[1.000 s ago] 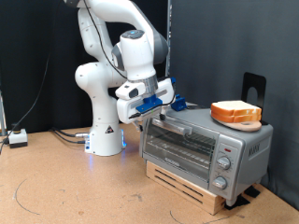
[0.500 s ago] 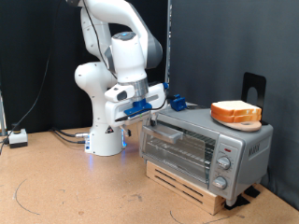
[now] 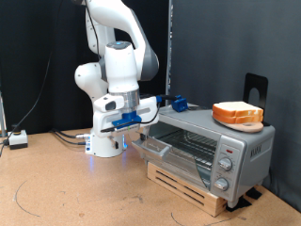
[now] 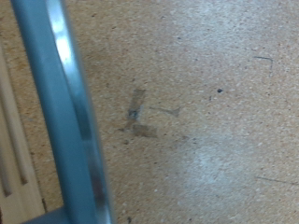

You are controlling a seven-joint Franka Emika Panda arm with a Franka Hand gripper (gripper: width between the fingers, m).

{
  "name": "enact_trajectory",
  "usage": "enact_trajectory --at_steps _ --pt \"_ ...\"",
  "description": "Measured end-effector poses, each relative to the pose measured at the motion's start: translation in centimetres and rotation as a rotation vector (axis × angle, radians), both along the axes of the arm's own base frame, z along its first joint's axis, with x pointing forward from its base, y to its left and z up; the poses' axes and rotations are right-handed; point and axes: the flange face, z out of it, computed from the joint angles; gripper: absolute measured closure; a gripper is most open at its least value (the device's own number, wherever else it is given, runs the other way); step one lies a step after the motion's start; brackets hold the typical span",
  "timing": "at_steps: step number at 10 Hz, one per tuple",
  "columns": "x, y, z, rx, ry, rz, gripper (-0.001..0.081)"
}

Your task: Make a piece of toast with the oven

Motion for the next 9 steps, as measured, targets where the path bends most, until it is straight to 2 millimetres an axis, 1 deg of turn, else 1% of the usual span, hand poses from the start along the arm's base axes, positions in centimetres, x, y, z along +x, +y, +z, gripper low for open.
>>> enact_trajectory --at_steps 5,9 --pt "1.5 -1.8 -3.0 -0.041 -0.014 -0.003 -0.0003" --pt "3.2 -2.2 -4.2 -0.034 -0.021 -0.033 -0.0003"
